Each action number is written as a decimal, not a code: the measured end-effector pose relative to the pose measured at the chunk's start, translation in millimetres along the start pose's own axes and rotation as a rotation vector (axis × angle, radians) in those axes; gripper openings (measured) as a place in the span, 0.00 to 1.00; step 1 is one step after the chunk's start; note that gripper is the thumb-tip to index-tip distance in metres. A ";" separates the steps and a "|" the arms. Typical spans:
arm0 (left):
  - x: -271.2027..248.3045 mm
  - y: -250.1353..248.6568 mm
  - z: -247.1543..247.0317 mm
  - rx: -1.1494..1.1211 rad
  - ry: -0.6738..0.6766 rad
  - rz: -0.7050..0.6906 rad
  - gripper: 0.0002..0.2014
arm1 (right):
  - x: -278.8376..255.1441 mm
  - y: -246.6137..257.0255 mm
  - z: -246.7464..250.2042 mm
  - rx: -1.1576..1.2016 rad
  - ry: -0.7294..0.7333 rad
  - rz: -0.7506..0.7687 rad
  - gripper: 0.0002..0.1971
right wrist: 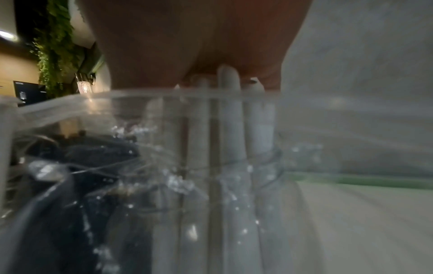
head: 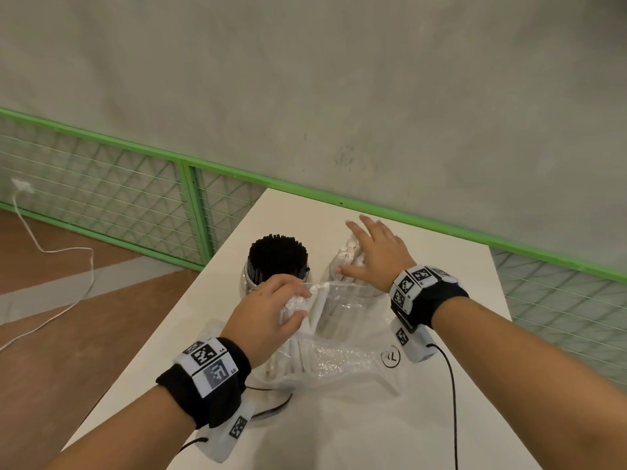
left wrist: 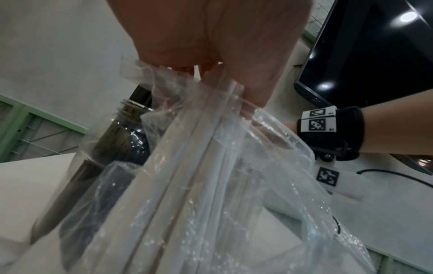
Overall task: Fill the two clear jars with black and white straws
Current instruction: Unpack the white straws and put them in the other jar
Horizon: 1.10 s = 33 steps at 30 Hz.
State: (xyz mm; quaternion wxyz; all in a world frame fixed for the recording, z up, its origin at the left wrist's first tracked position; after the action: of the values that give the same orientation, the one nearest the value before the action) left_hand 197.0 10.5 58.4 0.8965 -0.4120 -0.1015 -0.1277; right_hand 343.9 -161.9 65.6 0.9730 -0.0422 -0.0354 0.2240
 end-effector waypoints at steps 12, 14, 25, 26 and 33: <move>-0.3 -0.5 3.4 -0.008 0.030 0.012 0.11 | 19.6 5.8 5.8 -0.046 0.021 -0.078 0.26; -0.1 0.8 3.9 -0.011 0.032 0.009 0.11 | 18.7 4.4 -2.0 -0.098 0.127 -0.089 0.29; 3.3 6.7 6.8 -0.056 0.115 -0.035 0.21 | -91.8 59.3 39.6 0.489 -0.077 -0.013 0.14; 3.4 7.3 6.5 -0.064 0.123 -0.047 0.22 | -99.0 66.5 23.9 0.482 0.005 -0.017 0.11; -2.8 6.2 6.7 -0.144 0.122 -0.110 0.18 | -98.8 107.3 -26.1 0.758 0.113 -0.062 0.29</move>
State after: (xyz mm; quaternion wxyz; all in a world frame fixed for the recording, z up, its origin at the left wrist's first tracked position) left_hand 195.8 19.9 57.4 0.8607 -0.4605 -0.0598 -0.2084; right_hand 211.1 -110.8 24.3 0.9263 0.3094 0.1025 0.1889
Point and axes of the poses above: each hand's wrist, its own x-axis towards the middle knuckle, its own z-axis out of the back of the hand, y = z × x, the point moved 8 cm from there along x, towards the middle knuckle, and after that the axes turned 11 degrees about -x, right-handed, at the moved point
